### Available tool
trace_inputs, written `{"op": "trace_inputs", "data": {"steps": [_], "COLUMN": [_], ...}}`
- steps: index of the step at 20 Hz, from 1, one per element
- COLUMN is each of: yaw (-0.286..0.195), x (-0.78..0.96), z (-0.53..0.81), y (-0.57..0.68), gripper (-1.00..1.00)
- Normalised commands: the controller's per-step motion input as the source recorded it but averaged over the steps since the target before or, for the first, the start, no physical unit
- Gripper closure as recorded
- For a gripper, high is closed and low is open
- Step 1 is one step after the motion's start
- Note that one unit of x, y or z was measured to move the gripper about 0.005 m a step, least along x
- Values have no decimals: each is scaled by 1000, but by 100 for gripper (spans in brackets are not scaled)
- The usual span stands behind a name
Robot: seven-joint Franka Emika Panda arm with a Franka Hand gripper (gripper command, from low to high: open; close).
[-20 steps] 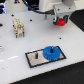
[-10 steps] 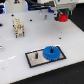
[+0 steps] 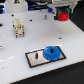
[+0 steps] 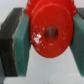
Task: Insert the blue gear onto the right peg, followed by the red gear
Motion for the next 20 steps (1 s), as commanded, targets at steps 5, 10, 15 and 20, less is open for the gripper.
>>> {"op": "trace_inputs", "data": {"steps": [5,10,15,20], "yaw": [0,0,0,0], "x": [769,788,781,775], "z": [415,359,294,191], "y": [-204,-169,-183,-219], "gripper": [100,100,100,100]}}
